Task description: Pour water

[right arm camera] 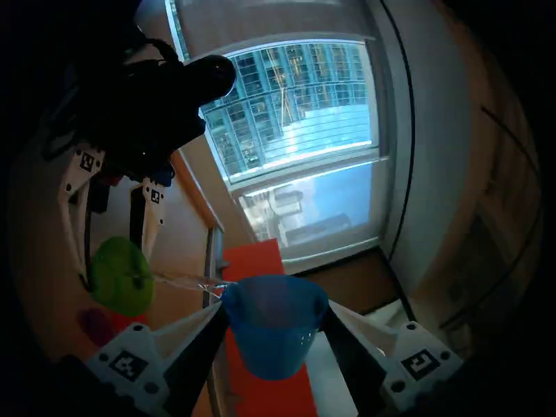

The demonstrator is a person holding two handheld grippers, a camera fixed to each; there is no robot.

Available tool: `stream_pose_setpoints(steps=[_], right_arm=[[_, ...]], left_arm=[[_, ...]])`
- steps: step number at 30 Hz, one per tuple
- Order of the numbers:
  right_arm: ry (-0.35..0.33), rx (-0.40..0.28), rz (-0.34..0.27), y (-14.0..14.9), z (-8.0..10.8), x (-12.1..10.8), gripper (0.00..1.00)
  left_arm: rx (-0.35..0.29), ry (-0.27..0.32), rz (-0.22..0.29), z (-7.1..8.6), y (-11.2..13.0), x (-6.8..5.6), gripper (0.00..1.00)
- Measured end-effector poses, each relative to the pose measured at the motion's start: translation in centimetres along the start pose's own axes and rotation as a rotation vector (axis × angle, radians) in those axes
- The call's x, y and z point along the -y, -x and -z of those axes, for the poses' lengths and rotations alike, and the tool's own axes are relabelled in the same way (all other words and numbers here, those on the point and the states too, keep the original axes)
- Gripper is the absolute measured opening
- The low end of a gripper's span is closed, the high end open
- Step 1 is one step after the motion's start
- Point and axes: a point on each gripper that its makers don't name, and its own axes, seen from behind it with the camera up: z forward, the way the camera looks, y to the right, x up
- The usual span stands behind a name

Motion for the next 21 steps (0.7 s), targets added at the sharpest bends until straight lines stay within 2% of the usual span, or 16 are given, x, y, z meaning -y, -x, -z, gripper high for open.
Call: stream_pose_setpoints(steps=[21], right_arm=[[0.015,0.008,0.093,-0.2,-0.2,-1.0,0.91]], left_arm=[[0.0,-0.002,-0.002,-0.2,0.0,0.2,0.84]])
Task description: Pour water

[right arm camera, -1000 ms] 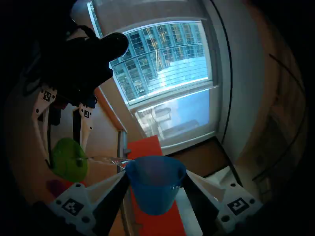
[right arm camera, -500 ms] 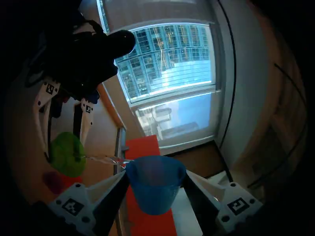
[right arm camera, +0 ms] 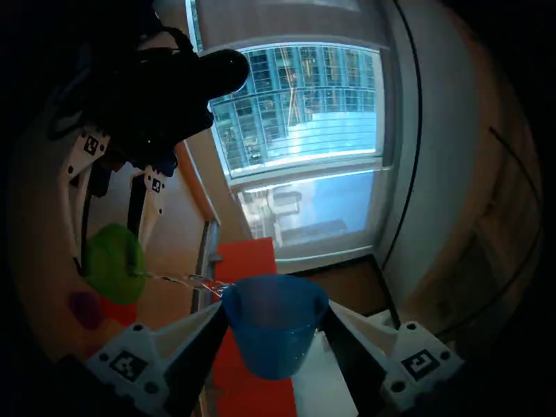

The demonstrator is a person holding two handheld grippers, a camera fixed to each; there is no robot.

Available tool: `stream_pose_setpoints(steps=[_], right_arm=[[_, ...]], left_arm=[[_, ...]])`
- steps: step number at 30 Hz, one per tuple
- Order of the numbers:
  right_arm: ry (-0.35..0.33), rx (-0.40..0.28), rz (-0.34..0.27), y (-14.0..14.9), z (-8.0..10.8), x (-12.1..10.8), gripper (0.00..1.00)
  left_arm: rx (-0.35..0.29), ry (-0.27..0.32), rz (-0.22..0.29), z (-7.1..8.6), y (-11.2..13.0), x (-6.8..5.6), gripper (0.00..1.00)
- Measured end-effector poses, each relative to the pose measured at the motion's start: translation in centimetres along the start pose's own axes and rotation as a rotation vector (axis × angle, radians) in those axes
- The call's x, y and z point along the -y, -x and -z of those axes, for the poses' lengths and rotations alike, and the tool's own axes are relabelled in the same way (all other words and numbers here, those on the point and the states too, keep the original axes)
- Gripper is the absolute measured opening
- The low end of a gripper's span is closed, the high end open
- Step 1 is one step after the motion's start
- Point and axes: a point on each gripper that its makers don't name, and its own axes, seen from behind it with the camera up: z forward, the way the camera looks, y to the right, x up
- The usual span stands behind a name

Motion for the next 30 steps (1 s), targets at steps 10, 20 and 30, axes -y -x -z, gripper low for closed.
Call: stream_pose_setpoints(steps=[10,20,30], right_arm=[[0.01,0.002,0.039,-0.1,-0.2,-0.5,0.91],[0.012,0.004,0.076,-0.3,-0.5,-0.8,0.91],[0.018,0.004,0.114,-0.6,-0.5,-1.4,0.91]], left_arm=[[0.002,0.0,0.002,0.0,0.1,0.0,0.84],[0.0,-0.001,0.004,-0.1,0.0,0.0,0.84],[-0.004,-0.002,0.009,-0.1,0.1,0.0,0.84]])
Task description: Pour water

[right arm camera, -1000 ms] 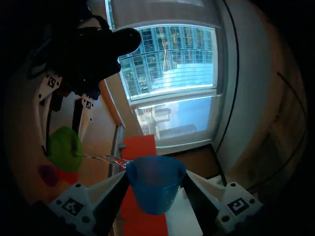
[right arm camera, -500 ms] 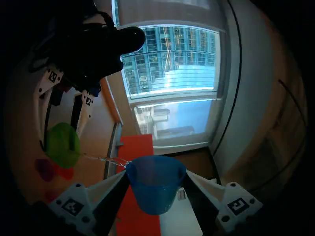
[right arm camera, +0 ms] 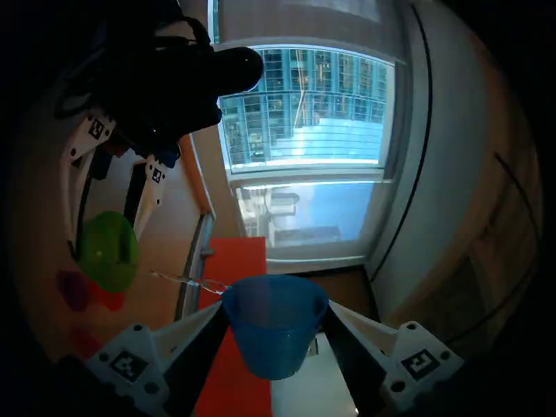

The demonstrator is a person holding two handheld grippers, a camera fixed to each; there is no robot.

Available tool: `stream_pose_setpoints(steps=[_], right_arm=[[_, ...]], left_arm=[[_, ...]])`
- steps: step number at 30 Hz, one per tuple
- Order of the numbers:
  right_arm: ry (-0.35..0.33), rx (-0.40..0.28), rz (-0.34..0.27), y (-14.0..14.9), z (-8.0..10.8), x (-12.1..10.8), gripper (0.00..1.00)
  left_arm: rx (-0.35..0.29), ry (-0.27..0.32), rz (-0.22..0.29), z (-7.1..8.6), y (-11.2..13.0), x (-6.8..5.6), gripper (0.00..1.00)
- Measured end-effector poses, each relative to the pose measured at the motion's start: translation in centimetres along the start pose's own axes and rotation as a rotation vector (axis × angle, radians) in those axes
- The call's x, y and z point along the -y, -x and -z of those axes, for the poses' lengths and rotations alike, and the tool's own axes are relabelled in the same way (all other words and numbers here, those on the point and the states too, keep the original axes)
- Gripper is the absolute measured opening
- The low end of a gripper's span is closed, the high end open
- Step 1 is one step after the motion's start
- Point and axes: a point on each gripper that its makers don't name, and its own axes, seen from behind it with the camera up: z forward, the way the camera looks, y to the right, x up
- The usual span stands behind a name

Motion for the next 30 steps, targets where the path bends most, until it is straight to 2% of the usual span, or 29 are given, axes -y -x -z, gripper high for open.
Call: stream_pose_setpoints(steps=[17,30], right_arm=[[-0.001,0.003,0.071,-0.7,-0.2,-0.2,0.91],[0.006,0.0,0.147,-1.4,-0.3,-0.3,0.91]], left_arm=[[-0.003,-0.003,0.005,0.2,-0.2,0.0,0.84],[-0.006,-0.009,0.01,0.2,-0.1,0.5,0.84]])
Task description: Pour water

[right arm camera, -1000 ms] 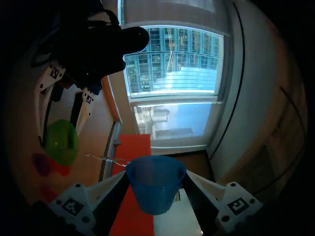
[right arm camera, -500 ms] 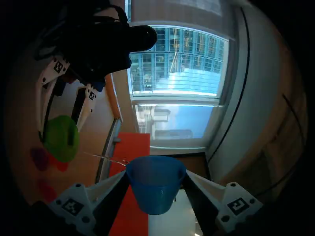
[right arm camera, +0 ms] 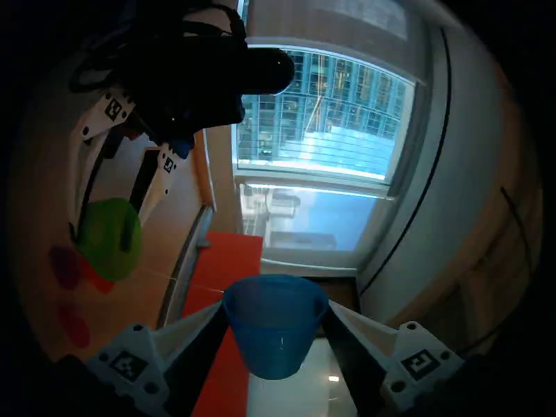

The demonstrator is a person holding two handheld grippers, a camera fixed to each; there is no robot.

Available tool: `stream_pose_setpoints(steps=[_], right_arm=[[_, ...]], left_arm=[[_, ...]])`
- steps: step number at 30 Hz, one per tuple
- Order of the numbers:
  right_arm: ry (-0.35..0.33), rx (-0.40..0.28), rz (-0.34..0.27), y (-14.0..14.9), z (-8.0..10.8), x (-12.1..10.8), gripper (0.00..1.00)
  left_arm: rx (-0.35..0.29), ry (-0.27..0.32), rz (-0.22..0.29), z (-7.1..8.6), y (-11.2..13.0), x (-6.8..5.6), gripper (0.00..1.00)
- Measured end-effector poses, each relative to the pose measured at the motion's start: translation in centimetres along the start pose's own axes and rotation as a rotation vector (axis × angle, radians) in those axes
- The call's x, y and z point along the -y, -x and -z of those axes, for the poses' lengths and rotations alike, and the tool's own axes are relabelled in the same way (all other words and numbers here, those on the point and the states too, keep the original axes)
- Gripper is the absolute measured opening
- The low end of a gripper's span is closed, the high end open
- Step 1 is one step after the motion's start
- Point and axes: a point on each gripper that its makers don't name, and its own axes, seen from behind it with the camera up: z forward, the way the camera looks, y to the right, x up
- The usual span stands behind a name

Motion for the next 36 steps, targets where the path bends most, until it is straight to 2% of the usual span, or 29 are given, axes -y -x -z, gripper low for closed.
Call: stream_pose_setpoints(steps=[9,14,17,21,30,36], right_arm=[[0.015,-0.005,0.038,-0.5,0.0,-0.6,0.91],[0.018,-0.009,0.026,-0.6,0.0,-0.6,0.91],[0.018,-0.008,-0.009,-0.6,0.1,-0.5,0.91],[0.015,-0.017,-0.113,-0.5,0.3,-0.3,0.91],[-0.002,-0.031,-0.433,-0.4,1.1,0.3,0.91],[-0.034,-0.054,-0.653,-1.3,1.6,1.3,0.91]], left_arm=[[-0.005,-0.002,0.003,-0.1,-0.1,0.1,0.84],[-0.007,-0.005,0.003,-0.1,-0.3,0.2,0.84],[-0.009,-0.005,0.004,0.0,-0.3,0.2,0.84],[-0.011,-0.007,0.003,0.0,-0.5,0.2,0.84],[-0.012,-0.013,0.0,0.1,-0.6,0.5,0.84],[-0.011,-0.016,-0.001,0.3,-0.6,0.5,0.84]])
